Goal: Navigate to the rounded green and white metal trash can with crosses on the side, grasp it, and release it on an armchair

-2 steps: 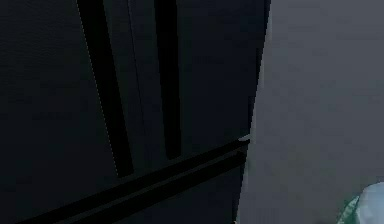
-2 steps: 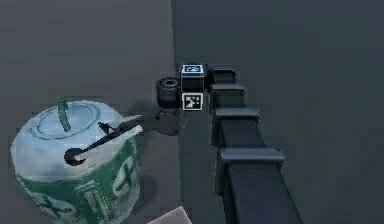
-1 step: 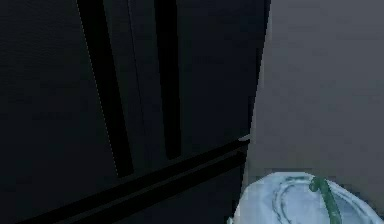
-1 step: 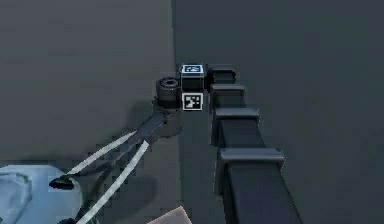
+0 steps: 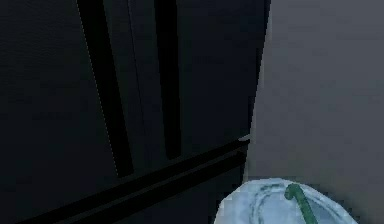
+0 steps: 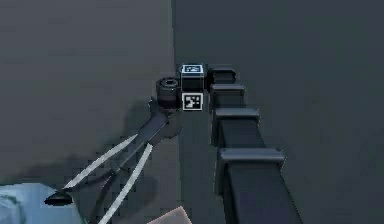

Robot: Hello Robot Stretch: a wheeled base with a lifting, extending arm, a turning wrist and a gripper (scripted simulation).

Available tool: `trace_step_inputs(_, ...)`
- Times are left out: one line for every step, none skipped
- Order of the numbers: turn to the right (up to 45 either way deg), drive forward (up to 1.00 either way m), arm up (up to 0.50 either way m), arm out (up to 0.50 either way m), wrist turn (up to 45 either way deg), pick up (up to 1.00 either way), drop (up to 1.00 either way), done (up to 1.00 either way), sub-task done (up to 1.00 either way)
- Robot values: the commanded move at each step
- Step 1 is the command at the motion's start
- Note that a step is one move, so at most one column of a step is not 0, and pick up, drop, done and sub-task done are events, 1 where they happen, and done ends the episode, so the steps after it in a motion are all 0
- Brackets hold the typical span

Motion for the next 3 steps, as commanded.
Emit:
trace_step_inputs(0.0, 0.00, 0.00, -0.18, 0.0, 0.00, 0.00, 0.00, 0.00)
trace_step_inputs(-45.0, 0.00, 0.00, 0.00, 0.0, 0.00, 0.00, 0.00, 0.00)
trace_step_inputs(-45.0, 0.00, 0.00, 0.00, 0.0, 0.00, 0.00, 0.00, 0.00)
